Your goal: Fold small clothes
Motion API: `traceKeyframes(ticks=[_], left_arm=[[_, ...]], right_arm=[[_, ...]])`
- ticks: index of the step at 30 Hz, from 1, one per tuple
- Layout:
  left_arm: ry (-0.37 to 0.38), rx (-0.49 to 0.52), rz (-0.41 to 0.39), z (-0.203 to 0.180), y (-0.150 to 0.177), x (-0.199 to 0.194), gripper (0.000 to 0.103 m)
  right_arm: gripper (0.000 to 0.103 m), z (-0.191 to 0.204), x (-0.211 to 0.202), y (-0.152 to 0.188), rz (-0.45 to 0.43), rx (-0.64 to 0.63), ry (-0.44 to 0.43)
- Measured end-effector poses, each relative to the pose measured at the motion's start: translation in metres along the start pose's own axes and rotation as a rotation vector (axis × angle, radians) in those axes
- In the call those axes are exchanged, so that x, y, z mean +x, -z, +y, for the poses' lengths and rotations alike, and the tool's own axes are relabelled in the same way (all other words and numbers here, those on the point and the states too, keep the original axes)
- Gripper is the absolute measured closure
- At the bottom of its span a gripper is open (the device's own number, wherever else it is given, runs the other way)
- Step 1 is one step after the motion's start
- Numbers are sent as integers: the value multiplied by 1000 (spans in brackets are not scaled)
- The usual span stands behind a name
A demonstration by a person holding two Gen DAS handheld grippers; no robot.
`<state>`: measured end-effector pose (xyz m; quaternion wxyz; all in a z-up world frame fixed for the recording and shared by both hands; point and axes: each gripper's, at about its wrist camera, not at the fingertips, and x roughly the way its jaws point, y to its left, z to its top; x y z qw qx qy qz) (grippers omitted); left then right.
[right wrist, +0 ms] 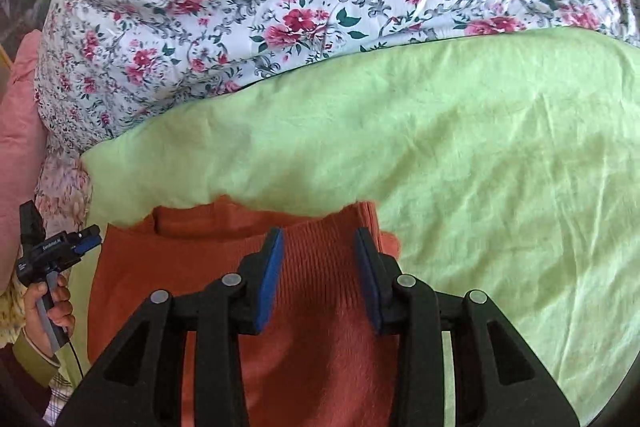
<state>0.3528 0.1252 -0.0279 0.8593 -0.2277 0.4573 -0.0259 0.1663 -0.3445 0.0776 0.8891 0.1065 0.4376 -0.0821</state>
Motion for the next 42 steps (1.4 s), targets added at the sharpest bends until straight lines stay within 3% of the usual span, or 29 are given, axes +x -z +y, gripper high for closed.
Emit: traceKeyframes(ticks=[4,15,22,26,31,42], left_arm=[[7,-27,7,10,22,-22,55],[109,-201,101,57,149,-92,52],[130,-177,166,62,197,-115,48],[141,-137,175,59,214,-124,35],[165,-152,221,58,232,-126,35],[142,-260,170,57,237,-114,31]], right_arm=[[65,1,-19,21,11,6,-10],[62,34,-43,100,74,52,-45],[61,59,-61,155,105,102,-76],[61,79,-73,184,122,90,-83],[54,94,-89,209,115,100,-91],[54,106,-90,214,171,22,-133]])
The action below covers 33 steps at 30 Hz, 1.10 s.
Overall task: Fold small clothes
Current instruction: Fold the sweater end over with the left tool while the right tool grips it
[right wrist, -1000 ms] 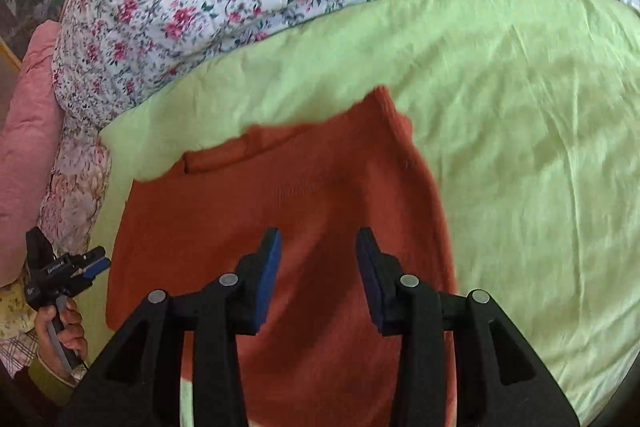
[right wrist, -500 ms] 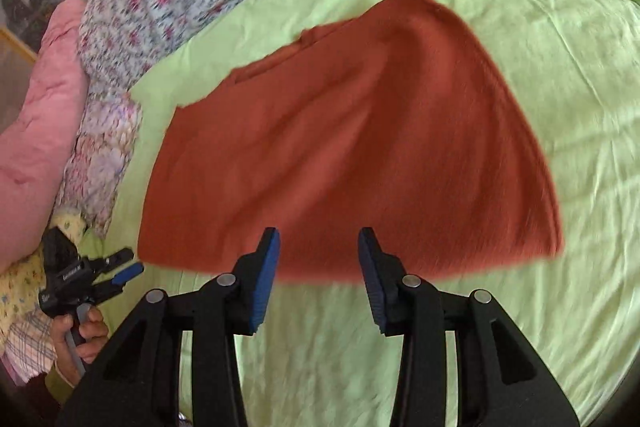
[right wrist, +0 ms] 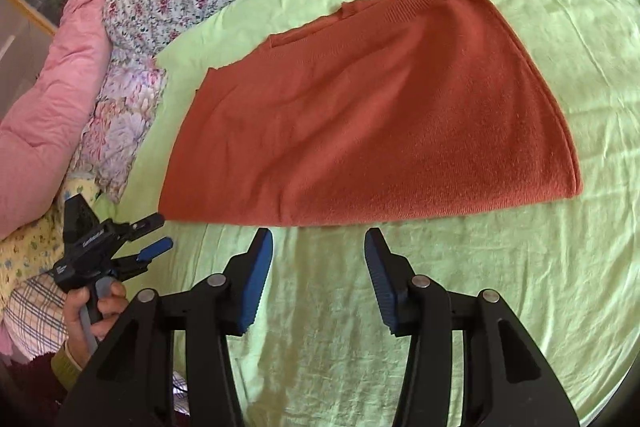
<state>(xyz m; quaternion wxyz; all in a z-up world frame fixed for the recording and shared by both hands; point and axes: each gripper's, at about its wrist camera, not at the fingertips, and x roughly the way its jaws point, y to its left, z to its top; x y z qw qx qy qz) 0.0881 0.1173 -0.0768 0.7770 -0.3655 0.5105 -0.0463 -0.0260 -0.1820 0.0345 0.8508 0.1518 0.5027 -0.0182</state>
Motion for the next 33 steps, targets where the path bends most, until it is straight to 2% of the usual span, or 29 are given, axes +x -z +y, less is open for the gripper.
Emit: traceKeyframes(ticks=[6,10,15,16,17,19,20,22,26,30,33], left_arm=[[45,-137,-53,11,-13,18,31],[79,-235,-133,23,-26,27,31],[70,-236,-204,19,-46,35,34],[64,-229,-208,18,-48,36,43],[54,-217,-207,15,-51,38,60],[40,-193,-191,11,-57,43,80],[37,-183,-195,10,-57,42,84],[16,-144,-207,0,-56,39,89],[-20,-40,-235,-33,-53,28,91],[6,97,-252,-89,-49,20,93],[71,215,-221,-141,-41,28,93]], right_arm=[[54,-7,-2,-8,22,-19,-10],[54,-15,-4,-12,35,-22,-7],[54,-25,-5,-16,61,-25,2],[54,-28,-4,-17,67,-26,4],[54,-30,-4,-18,73,-26,5],[54,-35,-4,-22,74,-25,3],[54,-38,-4,-25,71,-23,2],[54,-44,-3,-30,65,-17,-4],[54,-56,-4,-42,40,-5,-7],[54,-71,-6,-56,18,20,-14],[54,-84,-8,-68,-9,29,-17]])
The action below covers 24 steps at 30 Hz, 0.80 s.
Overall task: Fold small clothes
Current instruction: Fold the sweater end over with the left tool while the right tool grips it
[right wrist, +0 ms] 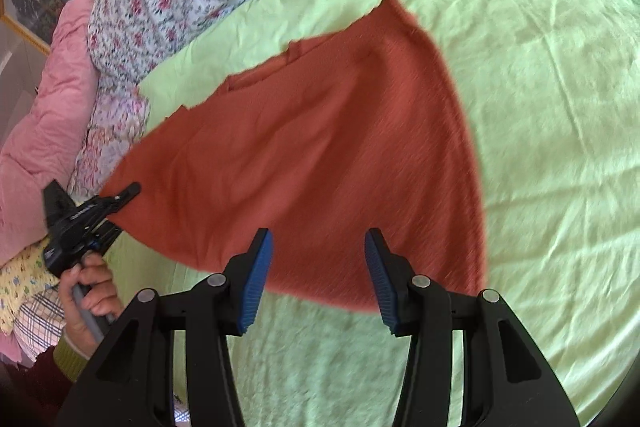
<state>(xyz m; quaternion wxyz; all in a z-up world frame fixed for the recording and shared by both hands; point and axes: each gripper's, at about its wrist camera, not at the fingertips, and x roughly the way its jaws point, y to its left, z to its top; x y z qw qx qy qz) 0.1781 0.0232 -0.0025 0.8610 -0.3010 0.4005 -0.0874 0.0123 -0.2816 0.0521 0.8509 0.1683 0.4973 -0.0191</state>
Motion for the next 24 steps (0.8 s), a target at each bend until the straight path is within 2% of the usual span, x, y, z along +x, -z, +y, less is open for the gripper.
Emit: traceKeyframes(ticks=[4,7,11,16,23,24], left_arm=[[75,177,70,-72,20,29,94],[114,296,162,-115,53,61,94],[59,389,275,-134,93,99,94],[12,450,272,-142,102,104,94],[-16,520,246,-143,103,92,94],[-18,522,245,-142,104,89,94]], right_arm=[[54,-21,-2,-16,-32,56,-7],[54,-33,-2,-30,-51,88,-19],[54,-40,12,-52,-34,126,-69],[54,-25,47,-78,11,131,-173],[54,5,119,-108,108,109,-217],[64,8,125,-110,117,103,-208]])
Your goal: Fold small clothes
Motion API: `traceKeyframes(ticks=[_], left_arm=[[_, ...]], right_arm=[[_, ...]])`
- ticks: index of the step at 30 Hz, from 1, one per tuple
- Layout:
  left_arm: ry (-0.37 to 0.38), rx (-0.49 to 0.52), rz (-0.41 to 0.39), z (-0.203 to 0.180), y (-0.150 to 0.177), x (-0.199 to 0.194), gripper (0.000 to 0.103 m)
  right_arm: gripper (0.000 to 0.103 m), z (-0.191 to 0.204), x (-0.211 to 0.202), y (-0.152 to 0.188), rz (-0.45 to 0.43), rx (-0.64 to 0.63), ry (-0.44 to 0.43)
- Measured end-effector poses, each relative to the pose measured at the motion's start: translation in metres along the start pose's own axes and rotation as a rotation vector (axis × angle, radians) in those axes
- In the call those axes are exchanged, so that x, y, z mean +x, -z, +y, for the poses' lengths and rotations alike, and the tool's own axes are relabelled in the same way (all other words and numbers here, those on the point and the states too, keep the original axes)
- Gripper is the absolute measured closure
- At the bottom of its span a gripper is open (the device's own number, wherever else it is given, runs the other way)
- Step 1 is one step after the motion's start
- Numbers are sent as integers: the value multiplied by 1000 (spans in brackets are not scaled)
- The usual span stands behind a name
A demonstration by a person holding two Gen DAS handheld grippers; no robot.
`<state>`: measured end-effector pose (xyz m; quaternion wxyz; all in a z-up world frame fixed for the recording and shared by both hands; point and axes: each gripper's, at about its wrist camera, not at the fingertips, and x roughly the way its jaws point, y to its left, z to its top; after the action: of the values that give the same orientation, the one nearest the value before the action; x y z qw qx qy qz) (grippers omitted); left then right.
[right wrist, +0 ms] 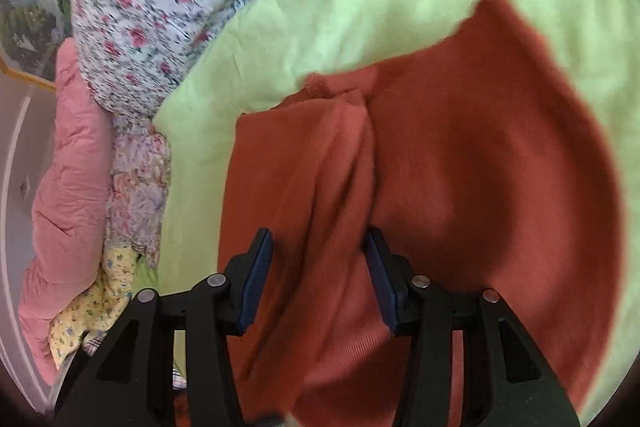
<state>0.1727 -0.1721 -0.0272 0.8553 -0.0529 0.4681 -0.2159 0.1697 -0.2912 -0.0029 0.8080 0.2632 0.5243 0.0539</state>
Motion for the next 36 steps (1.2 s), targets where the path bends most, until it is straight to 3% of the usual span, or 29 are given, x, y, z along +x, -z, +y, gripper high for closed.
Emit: traceKeyframes(ticks=[1,2,5,7,10,17,22,26,28,29,33,36], left_arm=[[-3,3,-3,-1,-1,-2,94],[1,7,-9,-3,-4,-7,94],[37,23,-46,-17,-15,-22,93],[101,44,-65,-34,-23,-28,93],[145,73,-44,-58,-25,-12,93],[158,82,67,-78,-15,40,93],[170,106,68,-84,-14,48,88],[196,72,118,-81,-11,58,71],[233,65,122,-79,-12,54,60],[247,70,123,-78,-11,51,55],[271,61,161,-71,-3,42,48],[301,21,183,-55,6,25,42]], right_arm=[[80,4,7,-4,11,-14,9],[89,9,9,-8,22,-26,31],[89,24,-18,-13,-36,-69,-14],[89,34,-49,-14,-94,-115,-57],[89,25,-86,-14,-138,-160,-44],[89,-44,-83,-4,-89,-101,89],[89,-50,-87,-2,-126,-103,78],[83,-59,-80,-2,-86,-81,130],[75,-57,-88,1,-104,-86,151],[67,-56,-92,3,-114,-85,162],[38,-54,-112,15,-154,-72,176],[37,-52,-121,27,-162,-65,173]])
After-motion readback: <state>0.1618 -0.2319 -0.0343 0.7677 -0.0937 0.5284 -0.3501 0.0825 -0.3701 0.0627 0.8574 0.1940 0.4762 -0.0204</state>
